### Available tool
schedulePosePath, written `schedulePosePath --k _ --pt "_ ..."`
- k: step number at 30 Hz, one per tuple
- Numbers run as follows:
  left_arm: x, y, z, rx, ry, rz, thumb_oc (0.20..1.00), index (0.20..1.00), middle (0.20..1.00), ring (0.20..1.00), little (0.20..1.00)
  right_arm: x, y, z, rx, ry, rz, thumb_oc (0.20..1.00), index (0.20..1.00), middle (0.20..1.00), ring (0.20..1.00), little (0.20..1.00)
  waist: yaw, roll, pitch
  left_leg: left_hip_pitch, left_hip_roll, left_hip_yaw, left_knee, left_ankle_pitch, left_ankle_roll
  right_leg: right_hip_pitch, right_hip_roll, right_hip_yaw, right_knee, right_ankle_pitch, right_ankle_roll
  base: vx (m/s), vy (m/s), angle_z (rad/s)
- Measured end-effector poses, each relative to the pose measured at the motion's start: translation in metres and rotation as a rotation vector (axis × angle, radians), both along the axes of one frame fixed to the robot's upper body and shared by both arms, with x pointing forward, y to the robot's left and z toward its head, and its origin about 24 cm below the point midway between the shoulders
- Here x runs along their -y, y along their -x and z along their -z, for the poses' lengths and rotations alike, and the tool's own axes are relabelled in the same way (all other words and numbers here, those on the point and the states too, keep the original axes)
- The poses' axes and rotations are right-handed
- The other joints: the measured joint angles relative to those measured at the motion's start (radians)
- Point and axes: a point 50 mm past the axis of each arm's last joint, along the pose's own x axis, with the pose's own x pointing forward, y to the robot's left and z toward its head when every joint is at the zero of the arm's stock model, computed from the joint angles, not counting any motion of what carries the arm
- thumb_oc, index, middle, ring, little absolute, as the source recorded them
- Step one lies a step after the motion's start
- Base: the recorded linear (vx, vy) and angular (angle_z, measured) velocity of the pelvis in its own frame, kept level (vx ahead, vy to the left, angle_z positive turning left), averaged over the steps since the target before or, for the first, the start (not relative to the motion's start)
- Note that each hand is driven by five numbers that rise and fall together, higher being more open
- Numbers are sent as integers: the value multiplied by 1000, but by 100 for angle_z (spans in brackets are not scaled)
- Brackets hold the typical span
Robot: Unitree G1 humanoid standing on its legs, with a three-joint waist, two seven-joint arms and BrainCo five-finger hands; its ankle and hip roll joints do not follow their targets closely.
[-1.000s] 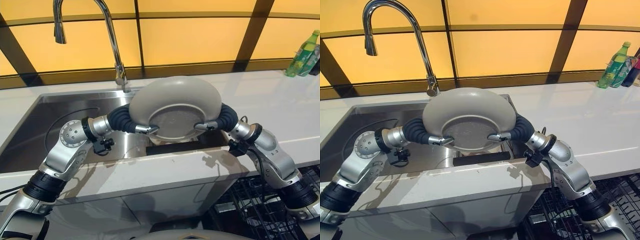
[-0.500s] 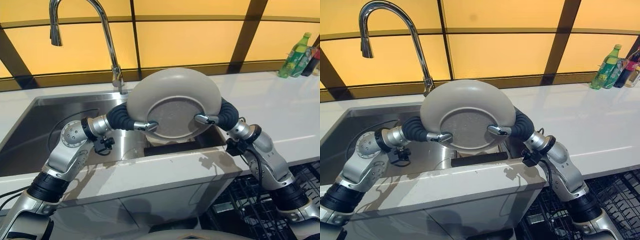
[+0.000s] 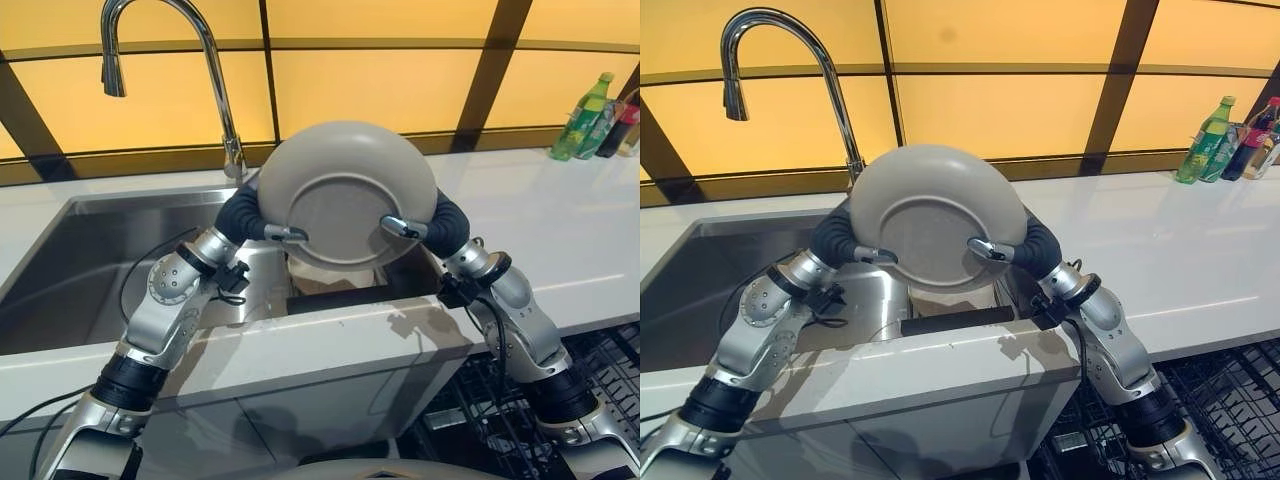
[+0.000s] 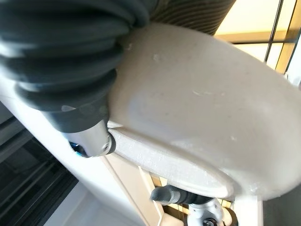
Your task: Pick up plates and place into dishwasher.
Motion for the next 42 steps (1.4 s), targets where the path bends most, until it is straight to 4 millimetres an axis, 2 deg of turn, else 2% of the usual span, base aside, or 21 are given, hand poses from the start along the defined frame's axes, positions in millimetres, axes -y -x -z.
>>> schedulePosePath --k 6,10,12,14,18,21,25,27,29,30,31,33,34,35,36,38,39,40,41,42 --pt "-31 -1 -13 154 45 -385 1000 1000 1000 1000 1000 18 -5 -6 27 -15 148 200 200 200 200 200 -2 -1 -1 0 9 7 0 -2 -2 -6 9 8 0 2 -4 4 38 -4" --pt "-69 -2 -13 194 130 -696 1000 1000 1000 1000 1000 41 -3 -3 15 -26 280 200 200 200 200 200 -7 -4 1 -3 10 8 0 -2 -3 -9 9 9 0 2 -4 19 34 -1" --pt "-83 3 -13 205 175 -791 1000 1000 1000 1000 1000 49 -2 0 3 -31 324 200 200 200 200 200 -17 -9 2 -5 10 9 0 -2 -3 -12 9 9 0 2 -4 19 35 -2" --pt "-89 5 -13 211 196 -833 1000 1000 1000 1000 1000 55 0 3 -8 -38 361 200 200 200 200 200 -21 -10 3 -7 10 14 0 -3 -4 -17 9 13 0 2 -4 17 32 -5" --pt "-87 6 -12 208 212 -832 1000 1000 1000 1000 1000 66 3 8 -25 -27 442 200 200 200 200 200 -23 -12 3 -9 10 21 0 -5 -7 -24 9 21 1 2 -4 38 50 -6" --pt "-85 6 -12 217 191 -827 1000 1000 1000 1000 1000 81 9 17 -44 9 552 200 200 200 200 200 -30 -18 7 -10 10 26 0 -6 -8 -27 9 25 1 2 -4 72 36 -4" --pt "-95 12 -10 218 175 -862 1000 1000 1000 1000 1000 104 19 28 -87 61 698 200 200 200 200 200 -65 -22 10 3 9 75 -1 -16 -11 -53 10 72 12 3 -2 54 18 -31" --pt "-101 14 -12 226 176 -886 1000 1000 1000 1000 1000 114 22 30 -104 69 761 200 200 200 200 200 -89 -28 20 8 8 96 0 -17 -10 -66 11 89 21 5 0 49 -2 -37" --pt "-105 15 -10 218 175 -908 1000 1000 1000 1000 1000 124 26 32 -118 94 804 200 200 200 200 200 -133 -35 26 21 7 129 -1 -24 -9 -87 16 116 35 9 1 -24 -33 -47" --pt "-107 15 -10 217 166 -918 1000 1000 1000 1000 1000 129 28 31 -119 115 820 200 200 200 200 200 -135 -33 32 23 8 148 -5 -25 -7 -105 21 115 53 12 0 -176 -88 -73" --pt "-110 15 -11 218 156 -926 1000 1000 1000 1000 1000 135 30 30 -121 129 843 200 200 200 200 200 -147 -33 42 31 8 177 -1 -31 -2 -141 37 96 82 27 -9 -203 -95 -108" --pt "-121 19 -16 245 151 -974 1000 1000 1000 1000 1000 145 29 30 -130 144 877 200 200 200 200 200 -109 -32 77 38 7 232 11 -61 10 -225 70 -1 125 91 -53 -268 -103 -159" --pt "-127 20 -17 246 151 -1000 1000 1000 1000 1000 1000 150 30 34 -146 142 903 200 200 200 200 200 -111 -45 86 39 -2 270 21 -65 19 -236 71 -35 110 121 -70 -266 -125 -128" --pt "-129 21 -16 240 152 -1012 1000 1000 1000 1000 1000 158 33 40 -177 147 939 200 200 200 200 200 -121 -45 93 39 7 284 28 -70 22 -238 75 -61 99 114 -59 -205 -142 -66" --pt "-129 22 -13 229 146 -1013 1000 1000 1000 1000 1000 166 37 47 -211 152 979 200 200 200 200 200 -134 -36 97 38 28 294 32 -70 25 -245 83 -66 148 66 -66 -210 -187 -36" --pt "-133 26 -10 219 133 -1026 1000 1000 1000 1000 1000 180 48 56 -252 186 1064 200 200 200 200 200 -113 -11 104 33 79 324 61 -69 12 -316 95 -139 482 -100 -87 -180 -219 -30" --pt "-139 29 -9 218 131 -1050 1000 1000 1000 1000 1000 183 51 56 -253 203 1084 200 200 200 200 200 -101 -16 102 35 75 323 87 -82 -4 -306 87 -165 517 -150 -102 -149 -288 -49" --pt "-146 32 -11 226 133 -1080 1000 1000 1000 1000 1000 184 51 55 -245 221 1099 200 200 200 200 200 -71 -40 103 18 72 326 141 -91 -16 -284 96 -176 434 -189 -148 -126 -304 -59" --pt "-149 33 -10 225 142 -1100 1000 1000 1000 1000 1000 185 47 56 -248 218 1112 200 200 200 200 200 -43 -27 124 -42 107 318 253 -97 -1 -263 124 -159 352 -145 -169 -71 -267 -64" --pt "-151 32 -10 224 142 -1107 1000 1000 1000 1000 1000 187 45 57 -253 221 1122 200 200 200 200 200 -30 -28 132 -118 102 285 294 -114 20 -245 122 -142 266 -96 -174 -52 -230 -47"
